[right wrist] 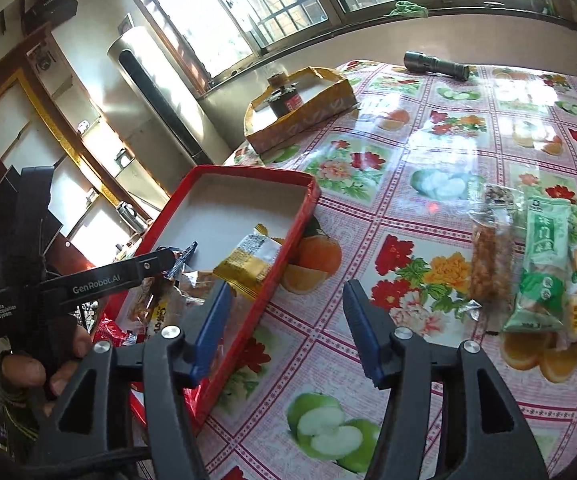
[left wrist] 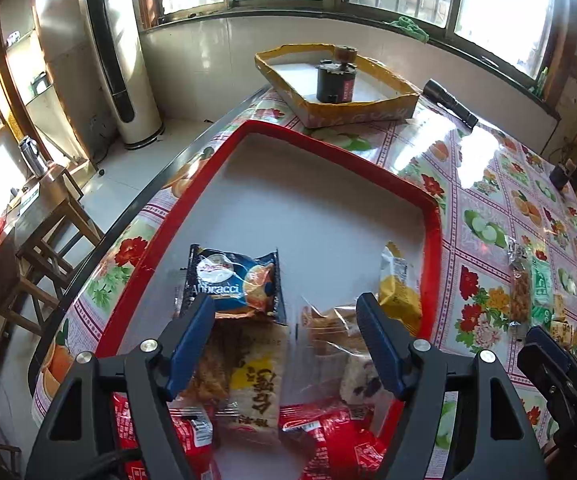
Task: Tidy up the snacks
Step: 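Open both grippers to drop the two packs into the tray, then move both grippers back over the remaining snacks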
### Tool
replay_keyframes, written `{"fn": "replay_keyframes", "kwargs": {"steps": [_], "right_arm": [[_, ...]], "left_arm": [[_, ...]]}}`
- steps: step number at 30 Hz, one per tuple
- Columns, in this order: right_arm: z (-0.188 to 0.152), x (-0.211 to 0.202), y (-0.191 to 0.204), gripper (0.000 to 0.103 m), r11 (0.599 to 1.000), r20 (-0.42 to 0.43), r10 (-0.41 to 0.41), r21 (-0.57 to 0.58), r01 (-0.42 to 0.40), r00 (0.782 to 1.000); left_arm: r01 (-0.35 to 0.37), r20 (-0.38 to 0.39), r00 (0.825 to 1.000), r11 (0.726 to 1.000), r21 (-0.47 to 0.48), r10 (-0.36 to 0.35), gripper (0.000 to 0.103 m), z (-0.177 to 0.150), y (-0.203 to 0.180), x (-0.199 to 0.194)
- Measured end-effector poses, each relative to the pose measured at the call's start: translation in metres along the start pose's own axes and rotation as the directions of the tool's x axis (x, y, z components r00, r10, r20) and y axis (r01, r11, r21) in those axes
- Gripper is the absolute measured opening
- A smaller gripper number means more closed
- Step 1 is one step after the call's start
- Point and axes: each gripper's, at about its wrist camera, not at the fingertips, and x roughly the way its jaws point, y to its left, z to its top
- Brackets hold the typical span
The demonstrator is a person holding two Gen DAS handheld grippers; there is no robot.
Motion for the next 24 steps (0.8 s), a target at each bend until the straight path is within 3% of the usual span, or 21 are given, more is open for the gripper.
{"fn": "replay_keyframes", "kwargs": {"steps": [12,24], "right_arm": [[-0.029,-0.067,-0.067,0.063,0.986,0.06,-0.114,0.128,0.105,0.992],[-0.04,-0.106,-0.115,0.063,0.957,0.098,-0.235,0.199,0.212,0.967]], "left_arm": [[0.08,-0.015,0.997,0.992,0.099,-0.079,0.073,-0.014,-0.054,-0.012],[0.167,-0.067,0.985,0.967,0.195,-0.156,0.073,-0.026,-0.119,-0.009]]}}
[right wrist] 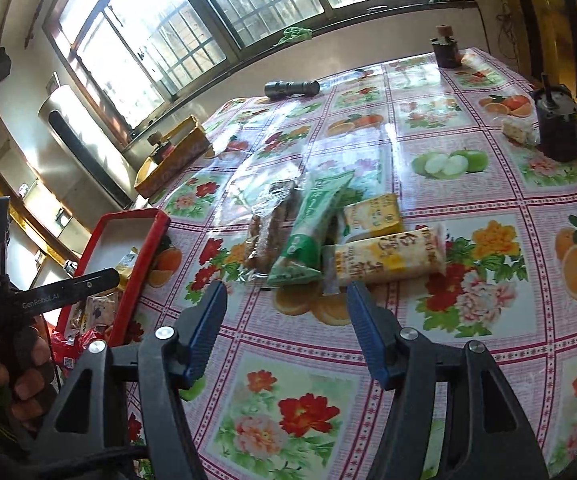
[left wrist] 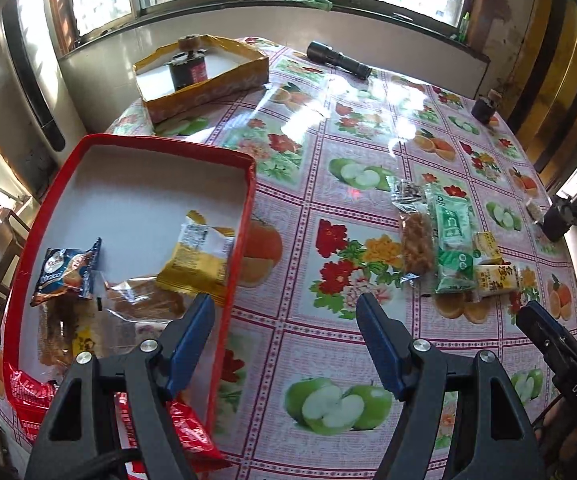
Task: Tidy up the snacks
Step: 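Move both grippers back over the remaining snacks, then grasp the green snack bag with the right gripper, then grasp another clear brown-stick bag with the left gripper while the right lifts the green bag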
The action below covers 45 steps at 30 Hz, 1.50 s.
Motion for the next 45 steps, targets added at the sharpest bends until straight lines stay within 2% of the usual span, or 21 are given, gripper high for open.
{"fn": "replay_keyframes", "kwargs": {"steps": [9,13,17,24,31,34,35,37,44,45], "right_arm": [[0.004,0.0,-0.026,0.063,0.999,-0.007,-0.051,0.017,0.051,0.999],[0.008,0.004,-0.026,0.063,0.998,-0.003,-0.057,0.012,0.057,0.998],[0.019,0.013,-0.015,0.063,0.997,0.006,-0.066,-0.041,0.066,0.998],[0.038,0.062,0.018,0.045,0.988,-0.057,-0.057,-0.145,0.048,0.997],[0.042,0.108,0.01,0.044,0.974,-0.133,-0.182,-0.158,0.16,0.974],[0.041,0.107,0.007,0.031,0.962,-0.113,-0.206,-0.206,0.18,0.972],[0.042,0.104,0.003,0.026,0.969,-0.123,-0.187,-0.188,0.162,0.975],[0.041,0.094,-0.008,0.026,0.981,-0.124,-0.15,-0.139,0.132,0.981],[0.04,0.044,-0.023,0.026,0.998,-0.035,-0.056,-0.039,0.054,0.998],[0.04,0.038,-0.025,0.026,0.999,-0.024,-0.036,-0.021,0.036,0.999]], "left_arm": [[0.053,-0.021,0.998,0.998,0.035,-0.053,0.073,0.01,-0.036,0.013],[0.057,-0.038,0.998,0.998,0.037,-0.056,0.073,0.013,-0.045,0.022],[0.035,-0.044,0.998,0.999,0.021,-0.034,0.073,0.014,-0.042,0.027],[0.028,-0.06,0.998,1.0,0.0,-0.028,0.073,0.019,-0.03,0.033],[0.084,-0.094,0.992,0.996,0.02,-0.081,0.073,0.033,-0.049,0.052],[0.114,-0.112,0.988,0.993,0.034,-0.109,0.073,0.04,-0.062,0.063],[0.117,-0.116,0.987,0.992,0.042,-0.111,0.073,0.042,-0.067,0.067],[0.118,-0.126,0.986,0.991,0.059,-0.11,0.073,0.045,-0.076,0.077],[0.101,-0.191,0.978,0.992,0.07,-0.086,0.072,0.042,-0.096,0.108],[0.082,-0.174,0.983,0.993,0.088,-0.065,0.071,0.039,-0.099,0.107]]}}
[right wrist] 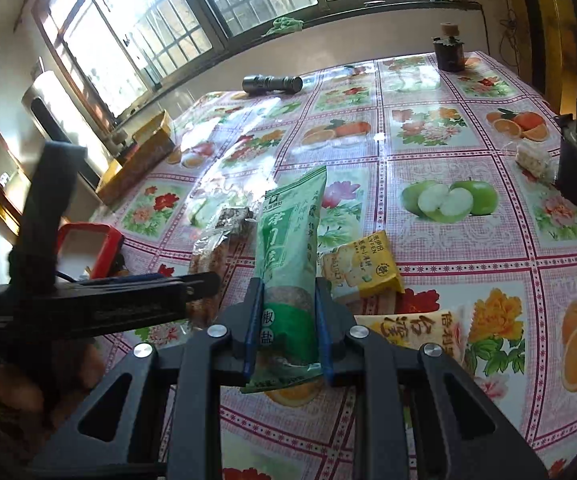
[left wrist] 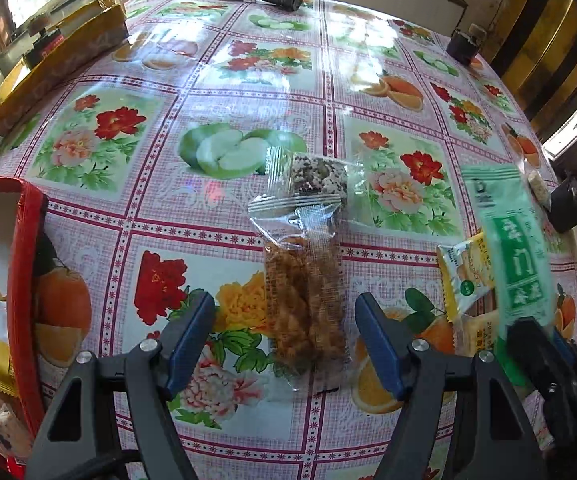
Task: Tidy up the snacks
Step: 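Grasp another clear brown-stick bag with the left gripper while the right lifts the green bag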
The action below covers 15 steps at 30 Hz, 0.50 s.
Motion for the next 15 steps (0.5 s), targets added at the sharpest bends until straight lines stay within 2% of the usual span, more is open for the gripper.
{"fn": "replay_keyframes", "kwargs": {"steps": [1,4,6,10,15], "right_arm": [[-0.001,-0.005,-0.001,0.026,1.0,0.009,0.011,0.018,-0.011,1.0],[-0.004,-0.016,-0.002,0.026,0.998,0.029,0.032,0.045,-0.034,0.999],[-0.007,-0.021,-0.002,0.026,0.997,0.033,0.042,0.056,-0.043,0.999],[-0.013,-0.027,0.002,0.026,0.997,0.04,0.051,0.06,-0.054,0.998],[-0.021,-0.033,0.012,0.026,0.996,0.039,0.069,0.05,-0.071,0.997]], "left_arm": [[-0.012,0.008,1.0,1.0,0.014,0.011,0.064,-0.002,-0.003,-0.001],[-0.009,0.021,1.0,0.999,0.047,0.008,0.034,-0.008,-0.006,-0.008],[0.034,0.017,0.999,0.999,0.037,-0.035,0.033,-0.013,0.0,-0.011],[0.042,0.027,0.999,0.999,0.007,-0.042,0.033,-0.027,0.018,-0.02],[0.01,0.074,0.997,0.999,-0.03,-0.007,0.033,-0.044,0.034,-0.046]]}}
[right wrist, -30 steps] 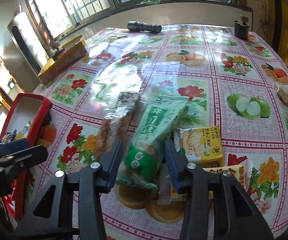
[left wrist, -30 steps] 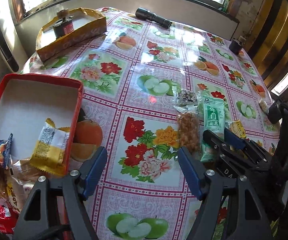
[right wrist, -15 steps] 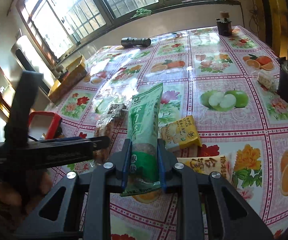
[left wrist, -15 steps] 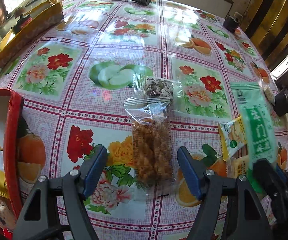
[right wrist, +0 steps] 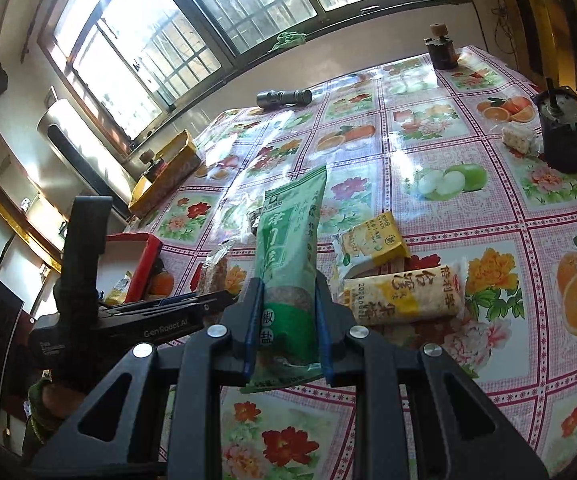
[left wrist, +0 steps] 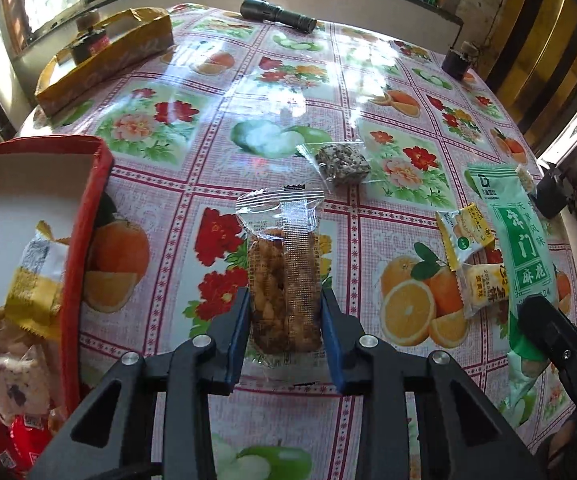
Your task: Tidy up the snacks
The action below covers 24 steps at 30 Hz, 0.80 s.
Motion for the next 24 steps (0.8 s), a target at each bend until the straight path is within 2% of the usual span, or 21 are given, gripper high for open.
{"fn": "replay_keyframes", "kwargs": {"steps": [8,15,24], "right_arm": [[-0.01,-0.008,0.025,0.026,0.999,0.003,0.033,-0.035,-0.033,0.999],[-0.021,-0.013,0.055,0.026,0.994,0.005,0.078,-0.08,-0.077,0.997],[-0.031,-0.007,0.082,0.026,0.987,-0.016,0.101,-0.121,-0.102,0.995]], "left_arm": [[-0.101,0.1,0.99,0.995,-0.017,0.102,0.033,-0.018,0.008,-0.04],[-0.163,0.14,0.976,0.986,-0.042,0.167,0.033,-0.029,0.022,-0.056],[-0.171,0.145,0.973,0.983,-0.069,0.179,0.033,-0.035,0.039,-0.063]]}}
